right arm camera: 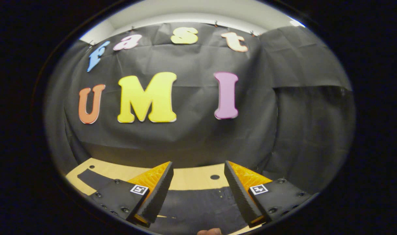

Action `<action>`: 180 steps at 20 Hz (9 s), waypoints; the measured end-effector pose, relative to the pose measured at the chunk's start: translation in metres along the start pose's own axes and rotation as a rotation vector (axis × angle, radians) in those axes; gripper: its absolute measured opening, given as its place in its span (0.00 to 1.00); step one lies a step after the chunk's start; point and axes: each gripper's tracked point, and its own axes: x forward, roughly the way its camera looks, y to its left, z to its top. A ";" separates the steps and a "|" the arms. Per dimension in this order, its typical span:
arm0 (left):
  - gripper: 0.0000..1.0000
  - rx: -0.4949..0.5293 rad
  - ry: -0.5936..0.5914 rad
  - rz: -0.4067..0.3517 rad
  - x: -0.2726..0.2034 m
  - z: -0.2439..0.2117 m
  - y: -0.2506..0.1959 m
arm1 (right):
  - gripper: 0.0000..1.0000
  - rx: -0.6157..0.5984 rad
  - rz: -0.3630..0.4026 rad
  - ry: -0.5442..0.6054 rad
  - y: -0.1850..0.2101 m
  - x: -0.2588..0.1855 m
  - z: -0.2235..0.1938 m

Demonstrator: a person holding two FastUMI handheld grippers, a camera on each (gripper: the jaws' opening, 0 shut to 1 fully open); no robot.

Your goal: Grasp the waist and the cuffs of the jeans and fold them to make the two legs overlap; first hold the waist and fold one-third of the jeans toward the cuffs, then hold the cuffs and fold the remaining one-third in the same direction to finish folding.

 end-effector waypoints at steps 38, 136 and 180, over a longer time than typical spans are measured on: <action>0.03 0.010 0.056 0.001 -0.015 0.013 -0.073 | 0.01 0.793 -0.216 0.698 -0.138 0.018 -0.205; 0.90 1.323 -0.696 -0.677 -0.260 -0.134 -0.366 | 0.00 0.442 -0.026 0.335 -0.034 0.176 -0.119; 0.99 1.220 -0.690 -0.486 -0.224 -0.001 -0.309 | 0.98 -0.221 0.547 0.370 0.352 0.051 -0.266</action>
